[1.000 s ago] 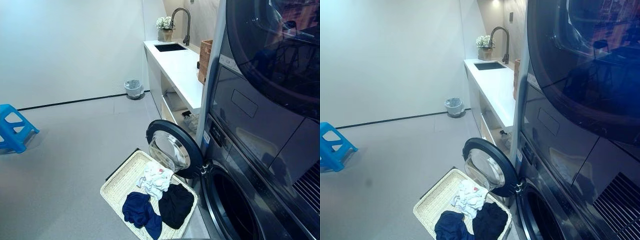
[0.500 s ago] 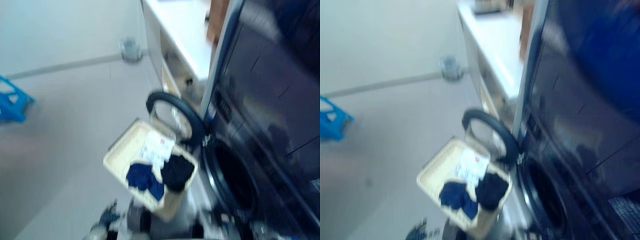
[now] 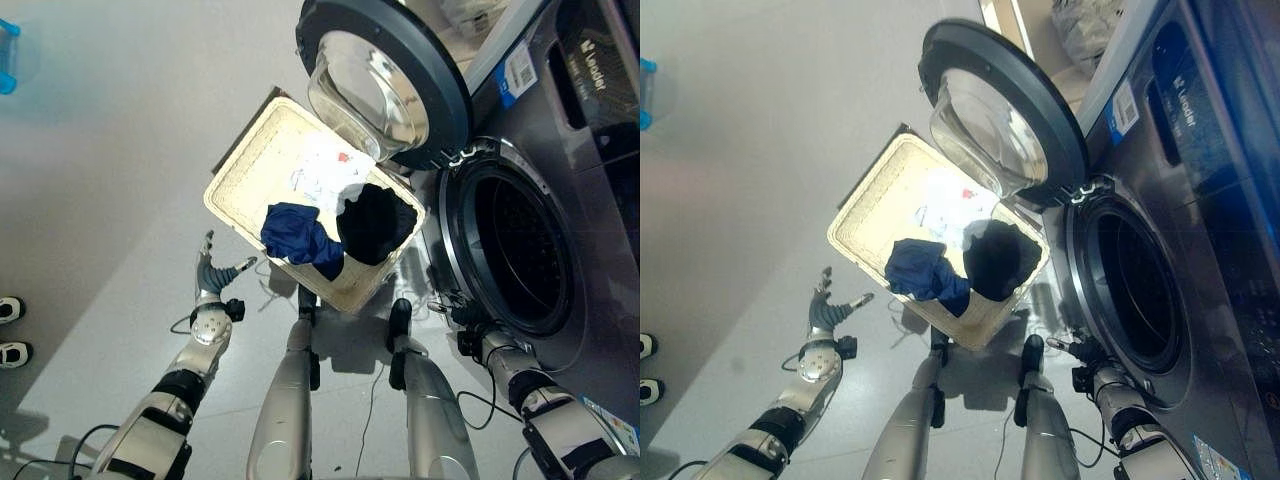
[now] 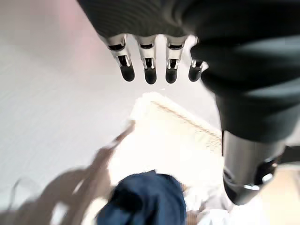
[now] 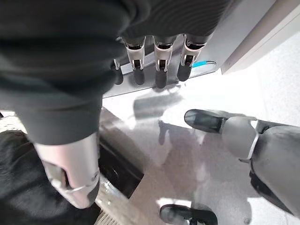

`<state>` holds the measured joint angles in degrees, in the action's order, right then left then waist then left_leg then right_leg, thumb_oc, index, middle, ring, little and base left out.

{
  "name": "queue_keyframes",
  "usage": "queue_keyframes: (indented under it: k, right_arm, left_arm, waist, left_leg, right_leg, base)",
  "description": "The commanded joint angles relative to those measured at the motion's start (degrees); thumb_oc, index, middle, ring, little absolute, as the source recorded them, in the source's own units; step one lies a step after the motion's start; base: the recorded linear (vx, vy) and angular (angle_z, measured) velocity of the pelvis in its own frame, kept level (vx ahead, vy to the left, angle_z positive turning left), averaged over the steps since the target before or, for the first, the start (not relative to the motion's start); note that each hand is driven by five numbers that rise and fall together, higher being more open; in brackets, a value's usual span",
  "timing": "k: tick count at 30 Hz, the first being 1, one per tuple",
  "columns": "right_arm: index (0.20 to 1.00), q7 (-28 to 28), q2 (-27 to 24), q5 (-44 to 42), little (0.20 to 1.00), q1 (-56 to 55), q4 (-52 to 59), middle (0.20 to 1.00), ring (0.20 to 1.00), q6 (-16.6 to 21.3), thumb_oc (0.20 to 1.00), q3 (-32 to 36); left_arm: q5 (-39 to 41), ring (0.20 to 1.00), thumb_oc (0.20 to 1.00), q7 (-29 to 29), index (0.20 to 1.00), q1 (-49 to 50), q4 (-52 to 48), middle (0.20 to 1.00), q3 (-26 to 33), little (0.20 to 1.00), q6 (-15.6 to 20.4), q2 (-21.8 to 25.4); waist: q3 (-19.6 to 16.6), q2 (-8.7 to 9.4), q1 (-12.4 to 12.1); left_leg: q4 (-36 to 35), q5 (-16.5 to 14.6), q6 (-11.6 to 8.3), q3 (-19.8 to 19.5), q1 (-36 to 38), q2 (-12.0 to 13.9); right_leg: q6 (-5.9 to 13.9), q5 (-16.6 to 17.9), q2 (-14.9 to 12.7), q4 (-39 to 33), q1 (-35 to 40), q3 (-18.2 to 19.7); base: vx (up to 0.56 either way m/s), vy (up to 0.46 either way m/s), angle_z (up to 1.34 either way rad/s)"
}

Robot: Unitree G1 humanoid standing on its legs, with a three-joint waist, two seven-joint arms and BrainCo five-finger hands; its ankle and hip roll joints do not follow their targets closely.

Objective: Put the clothes into the washing machine.

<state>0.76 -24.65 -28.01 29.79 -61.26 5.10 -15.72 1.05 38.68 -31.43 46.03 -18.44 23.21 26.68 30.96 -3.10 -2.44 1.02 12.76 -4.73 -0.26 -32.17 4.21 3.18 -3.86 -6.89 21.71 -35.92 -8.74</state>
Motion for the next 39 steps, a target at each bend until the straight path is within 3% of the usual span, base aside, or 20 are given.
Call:
queue_keyframes:
  k: [1,9,12,18,30,32,39]
  right_arm:
    - [1.0,1.54,-1.54,-2.59,1.0,-1.3,3.58,1.0,1.0,2.56,1.0,-1.54]
    - [1.0,0.91,-4.49,-3.39,1.0,0.63,6.53,1.0,1.0,2.99,1.0,-2.84]
    - [1.0,-0.03,-5.46,-3.31,1.0,1.45,7.19,1.0,1.0,3.02,1.0,-3.41]
    - [1.0,-0.55,-6.87,-4.4,1.0,4.25,7.87,1.0,1.0,2.73,1.0,-4.85]
    - [1.0,-0.94,-8.54,-5.0,1.0,7.62,7.08,1.0,1.0,2.65,1.0,-5.95]
    - [1.0,-0.86,-8.58,-5.16,1.0,8.27,7.11,1.0,1.0,2.78,1.0,-6.45]
    - [1.0,-0.86,-8.57,-5.67,1.0,9.93,6.84,1.0,1.0,3.05,1.0,-7.19]
  left_arm:
    - [-10.69,1.0,1.0,6.75,1.0,-3.45,-2.35,1.0,-1.16,1.0,0.8,3.17]
    - [-28.0,1.0,1.0,11.49,1.0,-10.76,-0.08,1.0,-8.4,1.0,-3.29,8.41]
    - [-31.01,1.0,1.0,11.56,1.0,-13.93,1.3,1.0,-11.41,1.0,-4.39,10.37]
    - [-31.16,1.0,1.0,8.14,1.0,-20.4,6.25,1.0,-17.12,1.0,-5.96,12.52]
    - [-29.99,1.0,1.0,3.84,1.0,-23.45,13.07,1.0,-20.41,1.0,-9.61,13.03]
    - [-28.41,1.0,1.0,0.92,1.0,-24.5,14.55,1.0,-21.09,1.0,-11.73,13.06]
    - [-26.49,1.0,1.0,-7.57,1.0,-26.19,17.82,1.0,-22.6,1.0,-14.05,12.22]
  waist:
    - [-1.17,4.32,0.67]
    - [-1.17,3.71,1.97]
    - [-1.17,3.52,2.47]
    - [-1.17,3.78,3.42]
    - [-1.17,4.32,4.55]
    - [-1.17,4.55,4.7]
    - [-1.17,5.08,5.1]
  left_leg:
    - [9.0,-9.15,-0.37,0.84,-3.57,-2.95]
    - [15.14,-10.33,-0.6,1.56,-12.04,-3.09]
    - [16.43,-10.5,-0.7,1.35,-14.02,-2.88]
    - [18.75,-10.63,-1.13,1.09,-17.55,-2.49]
    - [19.8,-10.2,-1.98,0.93,-20.63,-1.71]
    - [19.5,-9.93,-2.11,0.96,-20.91,-1.61]
    - [19.41,-9.82,-2.2,0.73,-21.44,-1.71]
  right_leg:
    - [4.65,7.62,0.02,-7.73,-1.82,1.34]
    - [4.42,6.31,0.47,-1.98,-10.07,1.93]
    - [4.29,5.83,0.92,-0.4,-12.27,2.45]
    - [4.21,5.79,1.48,0.99,-15.57,2.85]
    - [4.06,6.27,2.1,1.04,-18.38,3.65]
    - [4.06,6.36,2.31,0.71,-18.52,3.7]
    - [4.14,6.74,2.51,0.14,-18.85,3.73]
  base:
    - [-0.04,0.019,-0.02]
    - [-0.01,0.025,0.02]
    - [0.0,0.0,0.0]
    - [0.0,0.0,0.0]
    - [0.0,0.008,-0.01]
    - [0.0,0.0,0.0]
    - [0.0,0.0,0.0]
